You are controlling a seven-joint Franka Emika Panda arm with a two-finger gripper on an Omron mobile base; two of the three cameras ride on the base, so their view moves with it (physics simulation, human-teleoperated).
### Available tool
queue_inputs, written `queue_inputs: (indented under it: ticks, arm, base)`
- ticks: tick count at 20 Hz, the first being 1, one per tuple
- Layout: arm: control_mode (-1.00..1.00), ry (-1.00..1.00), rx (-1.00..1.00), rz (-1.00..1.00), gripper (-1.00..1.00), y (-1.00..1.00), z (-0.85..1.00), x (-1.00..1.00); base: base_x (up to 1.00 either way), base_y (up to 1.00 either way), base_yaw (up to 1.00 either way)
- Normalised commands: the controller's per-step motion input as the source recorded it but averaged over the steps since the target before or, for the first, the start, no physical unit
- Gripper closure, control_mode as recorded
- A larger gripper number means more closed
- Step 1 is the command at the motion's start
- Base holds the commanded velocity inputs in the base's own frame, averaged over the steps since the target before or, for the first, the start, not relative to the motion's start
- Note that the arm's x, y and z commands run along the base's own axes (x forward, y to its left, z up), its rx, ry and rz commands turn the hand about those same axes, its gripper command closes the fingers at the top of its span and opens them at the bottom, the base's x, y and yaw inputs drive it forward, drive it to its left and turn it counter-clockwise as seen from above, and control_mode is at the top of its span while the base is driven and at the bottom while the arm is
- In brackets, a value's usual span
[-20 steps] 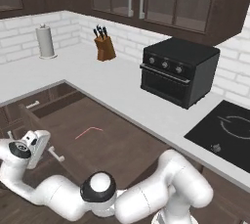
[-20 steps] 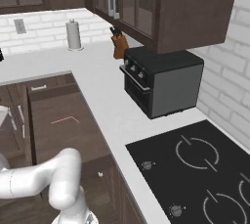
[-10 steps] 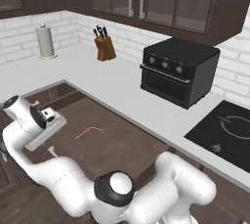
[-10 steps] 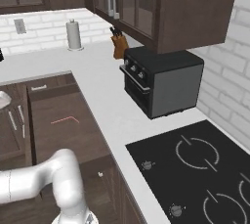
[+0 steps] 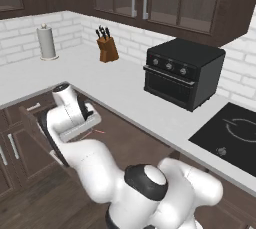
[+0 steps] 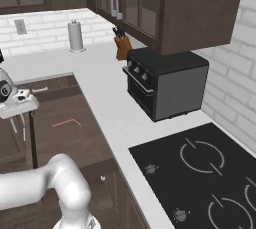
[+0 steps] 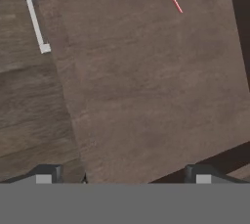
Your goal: Take a straw from the drawer in front and place it inside the glass cup on the dining counter.
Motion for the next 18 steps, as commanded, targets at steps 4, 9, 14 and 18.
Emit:
queue_inputs:
  ticks: [4, 9, 14, 18]
  arm:
    - [-1.0, 0.09, 0.0, 0.0, -1.0, -0.52, -0.34, 0.46]
    - [-1.0, 0.15, 0.09, 0.01, -1.0, -0.26, -0.51, 0.27]
    - [-1.0, 0.11, 0.16, 0.06, -1.0, -0.01, -0.62, 0.0]
    - [-1.0, 0.02, 0.12, 0.07, -1.0, 0.0, -0.55, 0.0]
  base:
    - [0.0, 0.0, 0.0]
    - [0.0, 0.0, 0.0]
    - [0.0, 0.0, 0.0]
    - [0.0, 0.0, 0.0]
